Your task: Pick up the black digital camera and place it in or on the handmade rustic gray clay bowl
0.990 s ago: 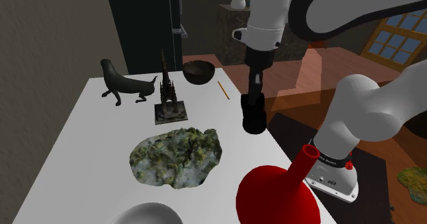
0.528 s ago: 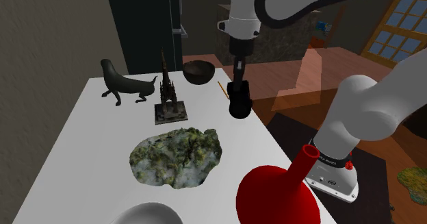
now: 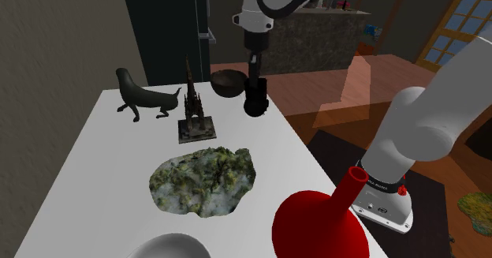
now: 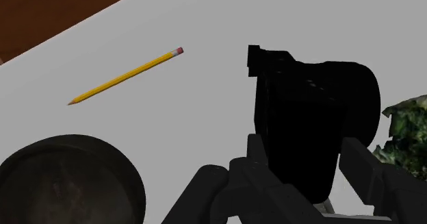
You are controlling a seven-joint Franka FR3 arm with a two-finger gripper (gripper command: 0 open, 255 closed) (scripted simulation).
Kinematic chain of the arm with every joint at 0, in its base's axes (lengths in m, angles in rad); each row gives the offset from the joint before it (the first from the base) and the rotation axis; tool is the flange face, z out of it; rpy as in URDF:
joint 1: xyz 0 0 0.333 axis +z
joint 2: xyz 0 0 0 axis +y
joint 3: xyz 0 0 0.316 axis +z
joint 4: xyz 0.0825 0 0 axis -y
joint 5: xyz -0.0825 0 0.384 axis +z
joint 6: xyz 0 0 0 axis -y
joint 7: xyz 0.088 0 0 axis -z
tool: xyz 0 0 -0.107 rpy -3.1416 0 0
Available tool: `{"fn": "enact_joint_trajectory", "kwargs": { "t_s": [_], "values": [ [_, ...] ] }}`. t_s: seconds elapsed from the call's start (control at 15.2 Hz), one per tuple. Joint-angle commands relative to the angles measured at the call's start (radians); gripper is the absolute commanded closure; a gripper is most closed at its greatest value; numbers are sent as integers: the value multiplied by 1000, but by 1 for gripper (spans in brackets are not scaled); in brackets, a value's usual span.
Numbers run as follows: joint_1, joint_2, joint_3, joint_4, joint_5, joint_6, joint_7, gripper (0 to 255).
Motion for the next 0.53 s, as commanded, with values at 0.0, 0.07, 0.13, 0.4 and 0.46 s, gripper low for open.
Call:
{"fn": "enact_joint_trajectory", "kwargs": {
  "t_s": [0.0,0.07,0.13,0.4,0.46],
  "values": [
    [-10,65,-12,65,-8,0,-18,255],
    [-16,99,-19,102,-12,-2,-29,255],
    [-22,134,-25,139,-15,-5,-40,255],
    [-43,273,-49,302,-22,-27,-83,255],
    [-48,309,-55,346,-22,-35,-93,255]
  ]
}}
